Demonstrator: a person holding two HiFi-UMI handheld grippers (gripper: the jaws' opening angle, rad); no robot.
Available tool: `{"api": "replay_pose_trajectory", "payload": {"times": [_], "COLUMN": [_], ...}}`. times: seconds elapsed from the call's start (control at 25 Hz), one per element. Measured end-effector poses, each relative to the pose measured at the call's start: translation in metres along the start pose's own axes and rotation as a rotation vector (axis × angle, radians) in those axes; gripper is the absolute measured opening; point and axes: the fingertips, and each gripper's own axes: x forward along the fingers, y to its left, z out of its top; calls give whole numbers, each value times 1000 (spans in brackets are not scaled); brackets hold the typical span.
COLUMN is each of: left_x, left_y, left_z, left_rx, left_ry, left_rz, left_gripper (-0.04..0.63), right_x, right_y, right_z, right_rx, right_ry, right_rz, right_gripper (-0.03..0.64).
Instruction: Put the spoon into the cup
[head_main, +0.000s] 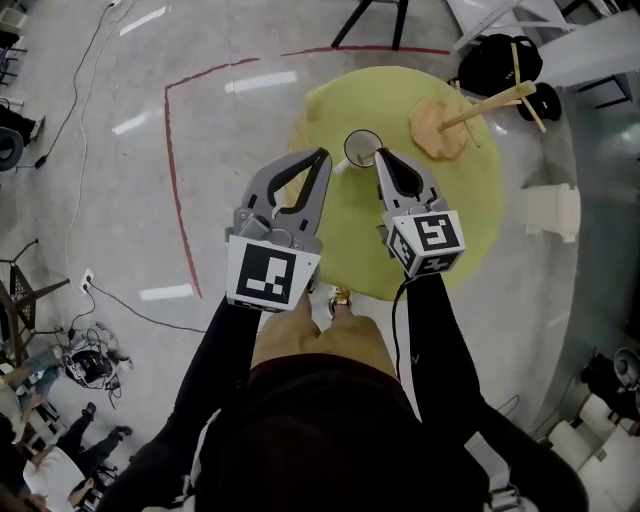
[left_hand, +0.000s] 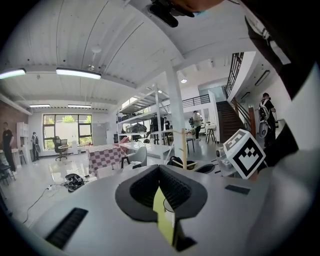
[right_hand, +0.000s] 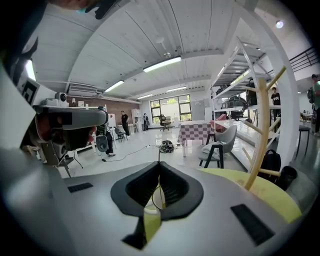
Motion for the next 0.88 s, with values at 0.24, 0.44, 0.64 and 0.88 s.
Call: {"api": "replay_pose_trajectory", "payload": {"times": [0.24,0.44,0.64,0.88], "left_x": [6,7,8,9], "left_y": [7,13,13,8], "left_z": [-10,-16,-25,-31], "left_rx": [-7,-10,-22,-30], "left_ry": [15,21,33,51], "left_rz": [-2,10,10,3], "left_gripper": [17,17,17,17], "right_x": [7,9,6,2], "right_y": [3,8,15,19], "right_z": [-26,-41,-46,-54], "right_rx": [26,26,17,-48], "right_ry": [73,92,96,124], "right_rz": [-8,3,3,3], "right_gripper": [31,31,32,32]}}
